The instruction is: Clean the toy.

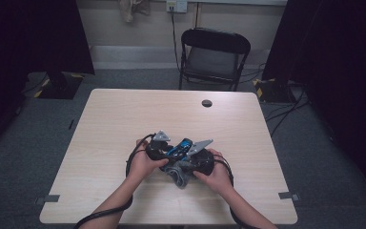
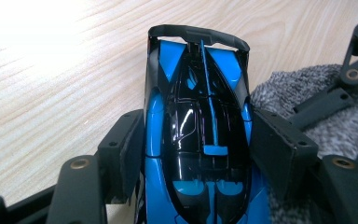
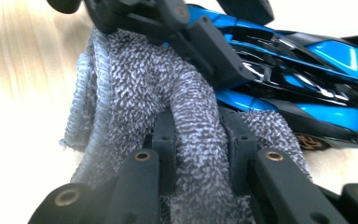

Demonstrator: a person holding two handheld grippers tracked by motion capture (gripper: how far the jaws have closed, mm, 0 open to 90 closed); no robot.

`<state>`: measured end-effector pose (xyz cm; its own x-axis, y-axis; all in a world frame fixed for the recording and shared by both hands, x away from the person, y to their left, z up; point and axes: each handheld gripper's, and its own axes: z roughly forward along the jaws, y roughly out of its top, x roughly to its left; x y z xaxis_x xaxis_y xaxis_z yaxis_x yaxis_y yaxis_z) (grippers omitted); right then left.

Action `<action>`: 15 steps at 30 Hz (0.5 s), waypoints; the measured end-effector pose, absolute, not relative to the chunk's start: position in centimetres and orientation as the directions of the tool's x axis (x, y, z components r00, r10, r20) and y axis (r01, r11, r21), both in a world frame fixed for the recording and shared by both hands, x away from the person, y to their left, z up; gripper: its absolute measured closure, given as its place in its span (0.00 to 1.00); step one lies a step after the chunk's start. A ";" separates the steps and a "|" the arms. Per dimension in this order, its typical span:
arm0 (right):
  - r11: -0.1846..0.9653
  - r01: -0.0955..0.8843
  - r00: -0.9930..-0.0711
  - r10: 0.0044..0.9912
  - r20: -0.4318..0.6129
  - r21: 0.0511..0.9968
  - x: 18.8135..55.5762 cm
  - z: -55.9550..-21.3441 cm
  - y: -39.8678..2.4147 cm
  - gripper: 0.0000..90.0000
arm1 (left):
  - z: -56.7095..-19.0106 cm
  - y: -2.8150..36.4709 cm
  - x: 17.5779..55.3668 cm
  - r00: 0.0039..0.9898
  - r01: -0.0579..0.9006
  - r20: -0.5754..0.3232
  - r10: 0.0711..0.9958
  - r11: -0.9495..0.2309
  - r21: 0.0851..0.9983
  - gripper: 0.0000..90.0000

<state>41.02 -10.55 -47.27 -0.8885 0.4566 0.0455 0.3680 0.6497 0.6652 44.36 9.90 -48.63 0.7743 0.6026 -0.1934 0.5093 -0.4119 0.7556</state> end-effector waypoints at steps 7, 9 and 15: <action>0.648 0.376 -0.880 0.473 0.037 0.662 41.3 -47.2 -11.1 0.79 | -48.6 10.0 44.3 0.775 0.509 -0.193 0.602 -0.414 0.755 0.40; 0.645 0.384 -0.875 0.482 0.038 0.661 41.5 -47.2 -11.4 0.79 | -48.6 10.0 44.3 0.774 0.510 -0.194 0.602 -0.413 0.755 0.41; 0.631 0.408 -0.855 0.517 0.035 0.659 42.2 -47.2 -12.4 0.79 | -48.6 10.0 44.3 0.776 0.509 -0.191 0.601 -0.417 0.753 0.41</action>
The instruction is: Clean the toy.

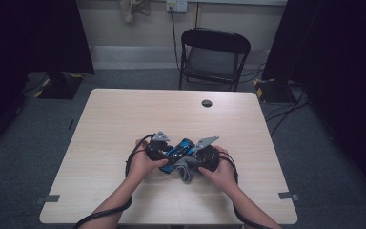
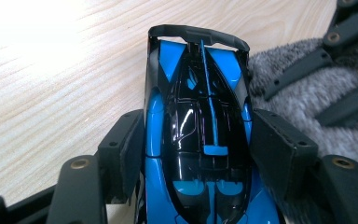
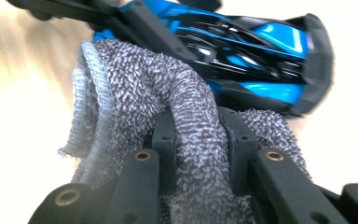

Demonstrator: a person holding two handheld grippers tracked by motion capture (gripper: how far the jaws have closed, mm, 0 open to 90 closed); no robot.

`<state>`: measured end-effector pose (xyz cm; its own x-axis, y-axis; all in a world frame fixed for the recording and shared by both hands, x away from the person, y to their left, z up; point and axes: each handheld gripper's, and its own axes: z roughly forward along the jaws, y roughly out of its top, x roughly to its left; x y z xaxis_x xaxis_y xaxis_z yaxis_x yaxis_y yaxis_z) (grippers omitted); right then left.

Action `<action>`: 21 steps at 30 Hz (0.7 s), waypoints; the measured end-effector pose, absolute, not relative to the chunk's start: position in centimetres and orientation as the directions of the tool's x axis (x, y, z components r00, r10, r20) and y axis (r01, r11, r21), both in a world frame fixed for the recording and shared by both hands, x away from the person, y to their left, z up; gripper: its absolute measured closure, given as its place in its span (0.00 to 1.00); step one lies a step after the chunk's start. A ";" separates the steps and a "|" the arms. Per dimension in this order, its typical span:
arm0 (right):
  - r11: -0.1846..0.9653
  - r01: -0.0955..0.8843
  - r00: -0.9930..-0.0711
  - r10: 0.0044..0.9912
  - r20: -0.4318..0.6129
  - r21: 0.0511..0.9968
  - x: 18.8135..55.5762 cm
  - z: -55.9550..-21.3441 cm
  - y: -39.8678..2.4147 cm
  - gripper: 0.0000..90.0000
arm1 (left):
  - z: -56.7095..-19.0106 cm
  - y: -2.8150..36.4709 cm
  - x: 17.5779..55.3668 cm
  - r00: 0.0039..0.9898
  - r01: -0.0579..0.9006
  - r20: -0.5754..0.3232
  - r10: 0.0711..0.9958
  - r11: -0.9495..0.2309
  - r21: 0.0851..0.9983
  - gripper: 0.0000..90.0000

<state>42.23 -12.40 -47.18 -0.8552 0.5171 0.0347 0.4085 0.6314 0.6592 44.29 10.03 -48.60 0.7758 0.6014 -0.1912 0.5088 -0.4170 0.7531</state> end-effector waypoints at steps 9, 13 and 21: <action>0.611 0.452 -0.815 0.580 0.022 0.650 43.6 -47.0 -14.2 0.79 | -48.6 10.0 44.3 0.776 0.508 -0.189 0.601 -0.418 0.753 0.40; 0.595 0.469 -0.800 0.599 0.029 0.653 44.0 -47.0 -14.8 0.79 | -48.6 10.0 44.3 0.776 0.508 -0.189 0.602 -0.417 0.754 0.40; 0.578 0.487 -0.777 0.630 0.021 0.655 44.4 -46.8 -15.9 0.79 | -48.6 10.0 44.3 0.777 0.508 -0.189 0.600 -0.421 0.752 0.40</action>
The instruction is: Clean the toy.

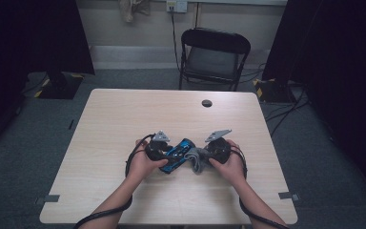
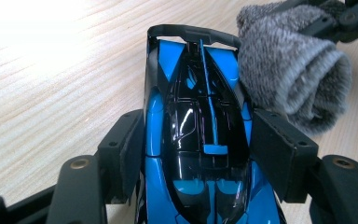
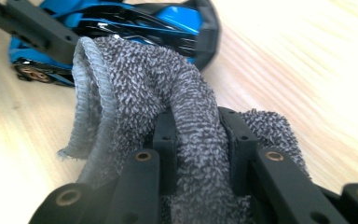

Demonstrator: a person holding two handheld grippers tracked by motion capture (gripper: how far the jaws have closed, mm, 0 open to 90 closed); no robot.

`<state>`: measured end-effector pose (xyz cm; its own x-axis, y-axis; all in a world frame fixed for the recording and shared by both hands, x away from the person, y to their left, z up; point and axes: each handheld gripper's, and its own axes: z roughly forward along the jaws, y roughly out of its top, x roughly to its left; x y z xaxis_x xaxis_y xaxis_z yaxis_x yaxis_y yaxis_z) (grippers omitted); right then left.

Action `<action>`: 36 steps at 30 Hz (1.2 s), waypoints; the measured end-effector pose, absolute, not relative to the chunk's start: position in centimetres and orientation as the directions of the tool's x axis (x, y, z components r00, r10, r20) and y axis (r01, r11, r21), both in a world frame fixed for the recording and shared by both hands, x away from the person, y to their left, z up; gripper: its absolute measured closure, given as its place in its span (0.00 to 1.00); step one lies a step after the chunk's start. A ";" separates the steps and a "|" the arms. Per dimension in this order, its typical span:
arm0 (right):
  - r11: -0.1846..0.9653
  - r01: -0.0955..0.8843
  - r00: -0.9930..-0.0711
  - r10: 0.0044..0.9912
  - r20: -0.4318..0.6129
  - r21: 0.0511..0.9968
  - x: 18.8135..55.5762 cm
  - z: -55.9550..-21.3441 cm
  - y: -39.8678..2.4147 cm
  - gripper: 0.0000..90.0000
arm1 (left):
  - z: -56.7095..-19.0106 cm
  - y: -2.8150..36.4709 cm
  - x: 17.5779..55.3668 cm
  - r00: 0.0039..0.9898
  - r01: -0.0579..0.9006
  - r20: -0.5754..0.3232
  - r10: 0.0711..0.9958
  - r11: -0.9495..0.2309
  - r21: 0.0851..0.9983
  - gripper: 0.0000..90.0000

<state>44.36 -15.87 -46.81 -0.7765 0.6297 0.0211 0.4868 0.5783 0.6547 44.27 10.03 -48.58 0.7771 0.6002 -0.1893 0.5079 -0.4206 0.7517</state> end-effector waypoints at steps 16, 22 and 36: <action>0.500 0.551 -0.684 0.730 0.018 0.668 44.8 -46.0 -20.5 0.78 | -48.7 10.1 44.2 0.777 0.506 -0.191 0.600 -0.414 0.757 0.40; 0.463 0.571 -0.660 0.750 0.043 0.677 45.0 -46.2 -21.2 0.74 | -48.7 10.2 44.2 0.777 0.506 -0.191 0.600 -0.415 0.757 0.40; 0.436 0.540 -0.666 0.744 0.050 0.720 44.7 -46.1 -21.8 0.34 | -48.4 9.9 44.1 0.800 0.465 -0.146 0.582 -0.449 0.763 0.26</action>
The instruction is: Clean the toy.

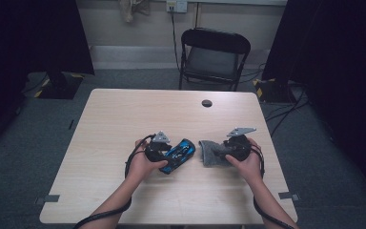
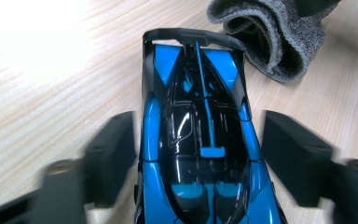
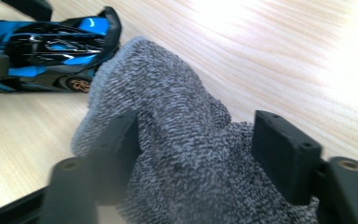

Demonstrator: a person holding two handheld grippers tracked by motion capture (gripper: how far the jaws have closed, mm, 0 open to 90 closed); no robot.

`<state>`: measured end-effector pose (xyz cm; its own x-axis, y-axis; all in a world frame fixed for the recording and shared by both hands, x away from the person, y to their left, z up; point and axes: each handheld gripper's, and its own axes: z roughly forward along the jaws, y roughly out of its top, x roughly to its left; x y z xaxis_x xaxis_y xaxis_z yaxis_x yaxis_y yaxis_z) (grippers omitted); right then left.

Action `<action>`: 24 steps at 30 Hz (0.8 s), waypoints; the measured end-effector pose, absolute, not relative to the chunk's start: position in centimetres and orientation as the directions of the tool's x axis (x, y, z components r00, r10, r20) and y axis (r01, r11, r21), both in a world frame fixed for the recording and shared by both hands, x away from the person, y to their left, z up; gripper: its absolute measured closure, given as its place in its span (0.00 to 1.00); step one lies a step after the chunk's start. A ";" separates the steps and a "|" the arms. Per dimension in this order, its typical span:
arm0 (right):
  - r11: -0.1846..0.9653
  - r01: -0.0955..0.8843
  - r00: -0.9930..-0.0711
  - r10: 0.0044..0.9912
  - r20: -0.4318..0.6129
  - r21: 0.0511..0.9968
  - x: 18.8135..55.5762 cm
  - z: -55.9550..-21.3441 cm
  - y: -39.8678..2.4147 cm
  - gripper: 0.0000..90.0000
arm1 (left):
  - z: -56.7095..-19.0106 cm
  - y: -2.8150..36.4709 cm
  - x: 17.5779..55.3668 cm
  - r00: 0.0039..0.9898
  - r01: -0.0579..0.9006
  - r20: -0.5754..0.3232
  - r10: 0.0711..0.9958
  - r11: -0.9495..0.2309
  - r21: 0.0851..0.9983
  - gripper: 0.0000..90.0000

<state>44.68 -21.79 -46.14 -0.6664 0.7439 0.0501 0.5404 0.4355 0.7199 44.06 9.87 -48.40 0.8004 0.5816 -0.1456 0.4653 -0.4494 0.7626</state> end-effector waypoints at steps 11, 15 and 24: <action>0.473 0.505 -0.713 0.701 0.040 0.722 44.3 -46.0 -22.3 0.30 | -48.1 7.0 44.6 0.823 0.403 -0.013 0.568 -0.567 0.718 0.19; 0.475 0.514 -0.714 0.699 0.049 0.714 44.3 -46.0 -22.4 0.31 | -48.5 6.6 44.8 0.819 0.418 -0.014 0.573 -0.581 0.698 0.19; 0.476 0.516 -0.717 0.694 0.056 0.713 44.5 -46.2 -22.4 0.33 | -49.3 6.3 45.3 0.809 0.443 -0.016 0.588 -0.592 0.673 0.19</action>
<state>44.48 -22.37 -46.19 -0.7175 0.6944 0.0556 0.5155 0.4756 0.7127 45.31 6.28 -49.29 0.8090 0.5876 -0.0157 0.4434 -0.5924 0.6727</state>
